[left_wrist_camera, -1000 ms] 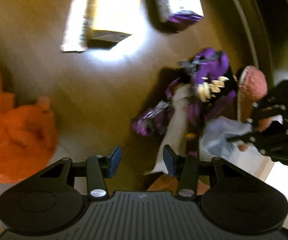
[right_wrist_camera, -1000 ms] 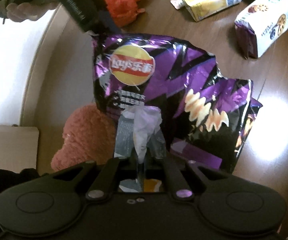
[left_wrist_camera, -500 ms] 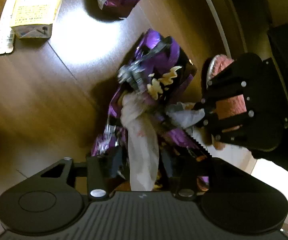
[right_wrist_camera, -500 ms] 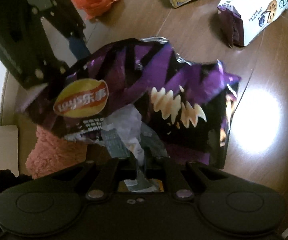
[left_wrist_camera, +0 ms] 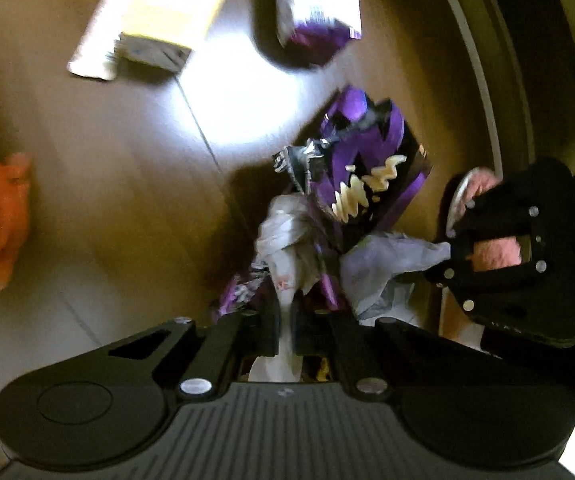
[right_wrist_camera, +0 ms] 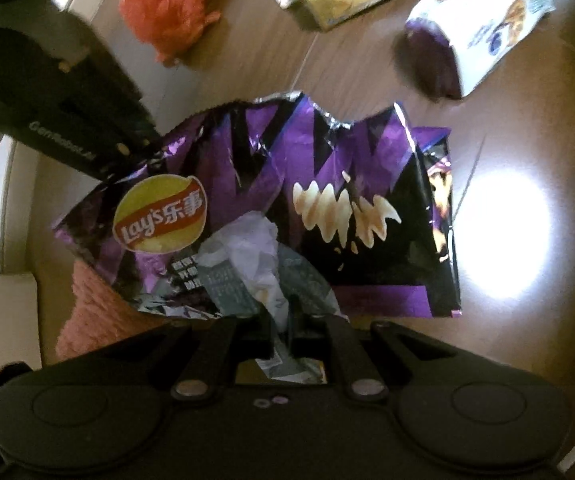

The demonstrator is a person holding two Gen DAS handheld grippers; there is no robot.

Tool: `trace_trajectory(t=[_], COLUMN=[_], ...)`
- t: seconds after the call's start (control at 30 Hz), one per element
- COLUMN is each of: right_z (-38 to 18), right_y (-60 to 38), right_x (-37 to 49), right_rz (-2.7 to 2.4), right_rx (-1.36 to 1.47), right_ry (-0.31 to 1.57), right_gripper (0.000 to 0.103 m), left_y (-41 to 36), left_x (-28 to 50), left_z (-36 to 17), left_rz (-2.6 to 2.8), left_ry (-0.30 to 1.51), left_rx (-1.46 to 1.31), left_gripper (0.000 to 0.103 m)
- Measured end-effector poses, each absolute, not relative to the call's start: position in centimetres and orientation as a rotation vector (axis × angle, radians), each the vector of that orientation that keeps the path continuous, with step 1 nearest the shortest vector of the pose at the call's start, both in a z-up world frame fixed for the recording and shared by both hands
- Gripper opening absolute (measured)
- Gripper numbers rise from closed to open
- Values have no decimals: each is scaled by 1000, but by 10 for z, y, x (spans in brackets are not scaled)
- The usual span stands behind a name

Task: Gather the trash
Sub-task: 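Carry the clear wrapper and white tissue toward the teal wastebasket with both tools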

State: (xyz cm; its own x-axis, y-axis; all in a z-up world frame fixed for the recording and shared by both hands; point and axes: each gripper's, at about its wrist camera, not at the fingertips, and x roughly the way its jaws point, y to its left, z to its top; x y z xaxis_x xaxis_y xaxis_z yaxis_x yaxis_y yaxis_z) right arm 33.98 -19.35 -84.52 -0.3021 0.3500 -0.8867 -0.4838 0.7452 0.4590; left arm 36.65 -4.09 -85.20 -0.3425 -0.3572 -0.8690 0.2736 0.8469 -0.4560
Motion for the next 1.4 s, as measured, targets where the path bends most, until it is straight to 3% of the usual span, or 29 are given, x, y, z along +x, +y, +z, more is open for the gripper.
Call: trace_trajectory(t=[0.33, 0.47, 1.1, 1.4], right_z=[-749, -688, -297, -158], right_y=[-208, -211, -241, -252], right_x=[365, 382, 483, 548], right_rz=[749, 713, 592, 558], right_rx=[-16, 17, 88, 76], right_ry=[1547, 1481, 1068, 864], right_gripper=[3, 3, 3, 3], left_y=[-6, 2, -29, -50], left_x=[393, 405, 466, 519], left_z=[-733, -658, -275, -160], left_rz=[-442, -398, -355, -321], left_ry=[1661, 1575, 1095, 969], left_rx=[-172, -197, -111, -96], left_gripper=[4, 4, 4, 5])
